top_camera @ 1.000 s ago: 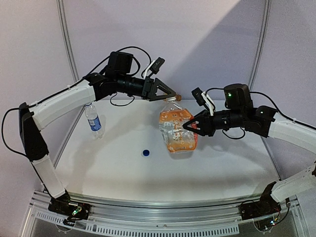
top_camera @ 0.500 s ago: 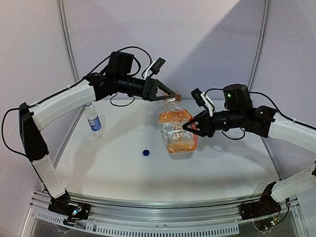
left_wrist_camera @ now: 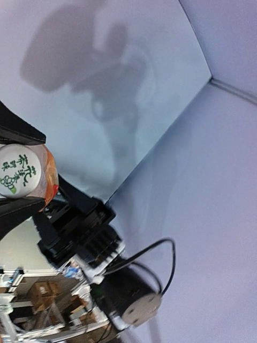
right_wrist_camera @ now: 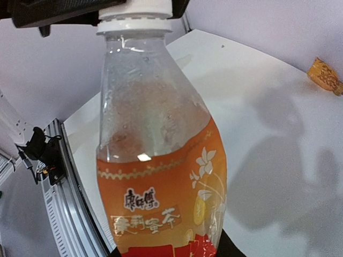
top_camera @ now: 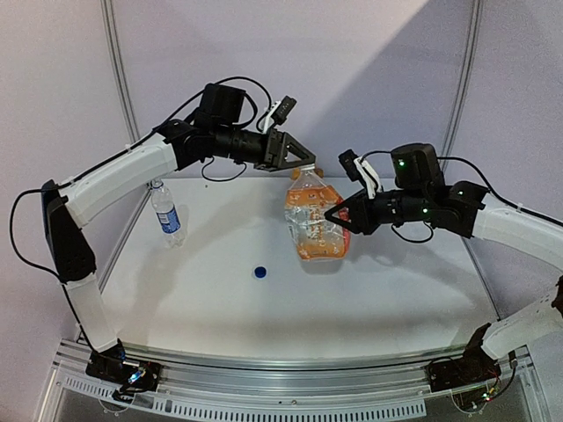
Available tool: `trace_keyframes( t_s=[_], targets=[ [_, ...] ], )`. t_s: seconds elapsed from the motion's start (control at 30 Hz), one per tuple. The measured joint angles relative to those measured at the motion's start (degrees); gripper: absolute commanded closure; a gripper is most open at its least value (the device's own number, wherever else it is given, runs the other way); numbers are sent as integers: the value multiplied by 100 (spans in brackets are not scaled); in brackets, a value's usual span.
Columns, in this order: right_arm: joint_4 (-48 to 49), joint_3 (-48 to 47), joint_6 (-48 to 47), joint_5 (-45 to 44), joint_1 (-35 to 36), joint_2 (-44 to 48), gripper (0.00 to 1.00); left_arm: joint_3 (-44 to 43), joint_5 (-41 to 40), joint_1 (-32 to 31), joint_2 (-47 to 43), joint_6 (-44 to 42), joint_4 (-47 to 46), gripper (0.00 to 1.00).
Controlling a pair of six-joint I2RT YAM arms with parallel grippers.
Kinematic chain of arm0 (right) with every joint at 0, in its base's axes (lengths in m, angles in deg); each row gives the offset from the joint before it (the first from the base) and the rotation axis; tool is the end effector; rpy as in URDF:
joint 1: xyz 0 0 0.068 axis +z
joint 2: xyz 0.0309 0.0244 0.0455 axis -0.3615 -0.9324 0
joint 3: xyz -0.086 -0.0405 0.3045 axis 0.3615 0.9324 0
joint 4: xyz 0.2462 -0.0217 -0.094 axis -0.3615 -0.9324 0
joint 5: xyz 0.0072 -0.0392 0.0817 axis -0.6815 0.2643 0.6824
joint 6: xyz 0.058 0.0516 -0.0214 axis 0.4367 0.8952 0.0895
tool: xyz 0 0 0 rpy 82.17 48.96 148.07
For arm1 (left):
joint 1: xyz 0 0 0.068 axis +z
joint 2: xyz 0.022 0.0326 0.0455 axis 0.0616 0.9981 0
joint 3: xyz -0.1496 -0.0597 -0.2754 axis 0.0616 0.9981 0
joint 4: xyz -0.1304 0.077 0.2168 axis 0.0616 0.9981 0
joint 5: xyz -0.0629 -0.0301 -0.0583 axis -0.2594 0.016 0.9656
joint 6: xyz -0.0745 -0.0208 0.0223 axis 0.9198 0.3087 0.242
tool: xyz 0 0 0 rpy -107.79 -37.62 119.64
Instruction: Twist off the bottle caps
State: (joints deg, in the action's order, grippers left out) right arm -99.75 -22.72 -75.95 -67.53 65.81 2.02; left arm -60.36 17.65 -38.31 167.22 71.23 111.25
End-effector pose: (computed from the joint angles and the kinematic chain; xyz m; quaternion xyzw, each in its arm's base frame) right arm 0.2171 0.2401 0.3632 -0.3079 0.7948 0.3418 0.3958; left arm 0.3175 -0.3431 0.4303 0.2921 0.7528 -0.5210 0.2767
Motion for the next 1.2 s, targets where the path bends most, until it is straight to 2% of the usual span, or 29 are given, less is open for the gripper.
trace_keyframes(
  t_s=[0.33, 0.53, 0.6, 0.7, 0.9, 1.2],
  targets=[
    [-804, -584, 225, -1784, 328, -691, 100, -822, -2061, -284, 682, 1067, 1084, 100],
    [-1088, -807, 232, -2186, 385, -872, 100, -1438, -2900, -479, 1023, 1628, 1681, 97],
    [-1104, -807, 229, -2199, 387, -872, 100, -1471, -2997, -511, 1036, 1692, 1735, 92],
    [-1115, -807, 232, -2199, 393, -872, 100, -1469, -3040, -527, 1036, 1733, 1740, 78],
    [-949, -688, 258, -2264, 393, -817, 100, -1440, -2964, -540, 1016, 1620, 1729, 38],
    [-763, -428, 352, -2439, 358, -505, 100, -1300, -2723, -684, 710, 1189, 1685, 12]
  ],
)
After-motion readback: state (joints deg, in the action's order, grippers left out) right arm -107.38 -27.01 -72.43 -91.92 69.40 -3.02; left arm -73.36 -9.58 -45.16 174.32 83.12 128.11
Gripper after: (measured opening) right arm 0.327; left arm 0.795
